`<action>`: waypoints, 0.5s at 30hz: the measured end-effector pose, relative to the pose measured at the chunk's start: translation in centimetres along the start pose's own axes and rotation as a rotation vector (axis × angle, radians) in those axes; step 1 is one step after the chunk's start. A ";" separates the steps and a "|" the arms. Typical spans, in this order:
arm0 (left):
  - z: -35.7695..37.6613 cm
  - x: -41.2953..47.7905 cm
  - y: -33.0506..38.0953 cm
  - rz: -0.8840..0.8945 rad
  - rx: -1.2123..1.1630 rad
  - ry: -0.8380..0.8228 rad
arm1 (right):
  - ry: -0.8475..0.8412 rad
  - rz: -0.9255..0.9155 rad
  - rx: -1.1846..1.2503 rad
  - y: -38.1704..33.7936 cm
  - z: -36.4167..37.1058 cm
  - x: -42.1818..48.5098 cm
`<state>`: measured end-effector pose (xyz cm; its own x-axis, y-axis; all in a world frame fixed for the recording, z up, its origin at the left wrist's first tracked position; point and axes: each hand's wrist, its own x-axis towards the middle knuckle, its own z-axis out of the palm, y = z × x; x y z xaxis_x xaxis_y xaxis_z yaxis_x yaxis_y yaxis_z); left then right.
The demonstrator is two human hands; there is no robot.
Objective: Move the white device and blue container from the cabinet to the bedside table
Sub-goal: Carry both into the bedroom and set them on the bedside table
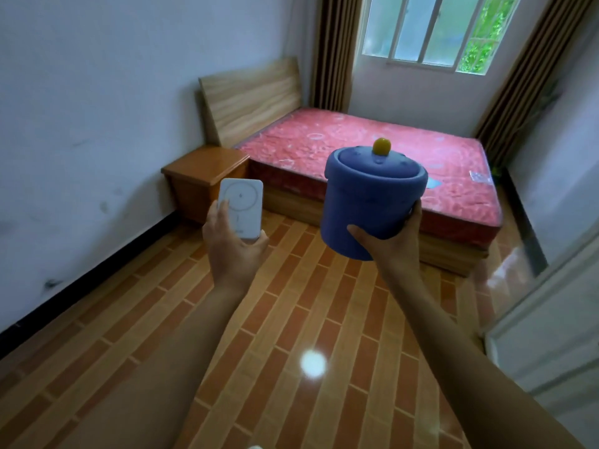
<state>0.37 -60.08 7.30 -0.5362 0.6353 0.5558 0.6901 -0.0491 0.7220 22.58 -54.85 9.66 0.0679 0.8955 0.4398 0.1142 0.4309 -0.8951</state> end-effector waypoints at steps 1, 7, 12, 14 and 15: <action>0.4 1.2 -0.7 -0.006 0.008 0.006 | -0.001 0.011 -0.002 0.5 1.0 0.8; 3.0 8.6 -5.1 -0.022 0.010 0.003 | -0.016 0.045 0.030 3.0 7.0 6.4; 4.7 13.4 -8.2 -0.032 -0.001 0.002 | -0.008 0.059 0.048 4.8 11.5 10.6; 5.5 15.1 -9.5 -0.044 -0.006 -0.004 | -0.015 0.066 0.054 5.9 13.2 12.3; 6.0 15.9 -10.2 -0.053 -0.007 -0.005 | -0.020 0.068 0.052 6.5 14.0 13.2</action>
<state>-12.26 -44.87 6.33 -0.5698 0.6408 0.5145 0.6570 -0.0209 0.7536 10.34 -38.69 8.65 0.0539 0.9246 0.3771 0.0585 0.3740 -0.9256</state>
